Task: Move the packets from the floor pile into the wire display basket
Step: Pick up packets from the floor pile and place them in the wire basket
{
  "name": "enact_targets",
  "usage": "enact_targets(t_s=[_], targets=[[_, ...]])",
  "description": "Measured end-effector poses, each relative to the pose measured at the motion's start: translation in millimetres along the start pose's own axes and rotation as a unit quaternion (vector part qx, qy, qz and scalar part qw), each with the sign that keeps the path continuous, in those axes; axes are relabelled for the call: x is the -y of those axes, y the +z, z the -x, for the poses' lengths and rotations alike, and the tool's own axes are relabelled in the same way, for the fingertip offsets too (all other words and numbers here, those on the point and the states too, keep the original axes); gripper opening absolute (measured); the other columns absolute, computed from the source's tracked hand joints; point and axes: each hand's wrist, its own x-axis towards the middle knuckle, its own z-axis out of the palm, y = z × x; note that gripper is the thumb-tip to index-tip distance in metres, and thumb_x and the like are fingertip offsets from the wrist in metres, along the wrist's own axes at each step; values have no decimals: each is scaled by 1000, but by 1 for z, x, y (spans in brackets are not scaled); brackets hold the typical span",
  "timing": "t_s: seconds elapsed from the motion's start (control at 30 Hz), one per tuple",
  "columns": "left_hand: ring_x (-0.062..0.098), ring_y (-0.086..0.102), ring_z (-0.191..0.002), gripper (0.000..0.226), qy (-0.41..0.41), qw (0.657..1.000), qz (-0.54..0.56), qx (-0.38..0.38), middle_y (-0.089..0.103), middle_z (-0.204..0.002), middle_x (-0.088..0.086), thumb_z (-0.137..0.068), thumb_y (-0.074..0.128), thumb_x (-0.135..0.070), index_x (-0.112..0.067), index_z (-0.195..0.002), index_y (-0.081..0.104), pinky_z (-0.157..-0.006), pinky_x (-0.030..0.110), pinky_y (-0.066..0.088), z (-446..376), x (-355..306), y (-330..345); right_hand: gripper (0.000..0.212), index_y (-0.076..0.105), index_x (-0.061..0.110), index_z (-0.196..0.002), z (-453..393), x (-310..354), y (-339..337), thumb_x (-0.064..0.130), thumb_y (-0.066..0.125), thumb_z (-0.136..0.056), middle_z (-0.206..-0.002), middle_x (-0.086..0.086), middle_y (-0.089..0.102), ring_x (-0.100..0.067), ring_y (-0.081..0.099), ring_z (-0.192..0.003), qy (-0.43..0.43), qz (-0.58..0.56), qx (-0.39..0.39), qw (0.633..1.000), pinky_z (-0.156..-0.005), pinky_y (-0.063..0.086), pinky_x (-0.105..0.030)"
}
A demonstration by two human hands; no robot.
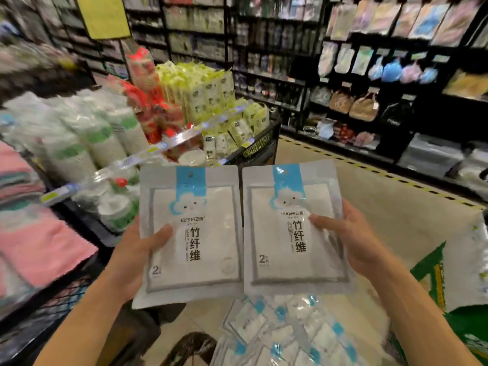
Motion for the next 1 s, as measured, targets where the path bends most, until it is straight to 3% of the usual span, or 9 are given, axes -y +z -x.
enact_targets(t_s=[0.13,0.3,0.4,0.47,0.57,0.67,0.7,0.83,1.0], targets=[[39,74,-97,46,33,998,33,-41,74,-116,20,-83,73,-12,-13,-128,61,-68,49,64,51,-17,-23,40,64,13,-121,3,23,25,-9,67,-88,-107,-12,79,-30,77,-92,-27,-3,73,997,-72,65,-41],[41,72,-104,103,62,987,31,-142,72,-120,20,-45,102,-37,-13,-135,58,-73,50,63,135,-15,-56,41,63,10,-125,12,22,67,-8,68,-88,-110,-15,77,-35,76,-97,-33,-6,176,984,-75,65,-43],[41,71,-106,64,74,970,64,-222,71,-122,22,-76,81,-19,-10,-135,58,-77,52,63,190,0,-79,39,66,10,-121,26,10,102,-8,69,-87,-108,-14,78,-29,77,-92,-32,-11,238,971,-72,65,-39],[42,71,-107,51,74,957,73,-272,71,-121,21,-84,69,-11,-10,-134,59,-80,54,62,228,10,-93,38,67,11,-119,41,-3,129,-7,70,-86,-106,-12,79,-26,77,-90,-15,-13,278,960,-67,63,-34],[40,72,-105,56,82,936,68,-334,73,-119,20,-79,78,-19,-11,-131,59,-80,51,63,286,23,-111,37,67,12,-119,69,-21,167,-6,70,-87,-106,-12,79,-29,77,-92,11,-3,335,942,-70,64,-36],[39,72,-106,101,88,915,63,-389,73,-119,19,-45,101,-42,-12,-132,60,-81,50,63,346,35,-130,36,64,13,-121,104,-33,204,-4,69,-90,-105,-11,79,-30,77,-93,39,16,394,918,-67,63,-35],[39,72,-105,100,92,907,66,-407,73,-119,20,-46,101,-42,-11,-132,60,-79,50,63,365,40,-138,36,63,12,-123,116,-36,217,-4,69,-91,-105,-10,79,-29,78,-94,41,24,413,910,-67,63,-34],[42,72,-104,45,109,877,101,-457,72,-119,21,-87,68,-14,-13,-131,59,-79,56,62,437,57,-176,35,64,13,-122,169,-50,270,-5,67,-92,-105,-9,79,-28,78,-93,40,41,467,882,-69,65,-35],[43,72,-102,40,108,854,109,-497,73,-117,20,-92,64,-10,-14,-131,58,-76,58,62,516,68,-229,35,65,11,-120,244,-79,341,-8,67,-90,-108,-14,78,-30,77,-93,34,51,513,856,-74,64,-39]])
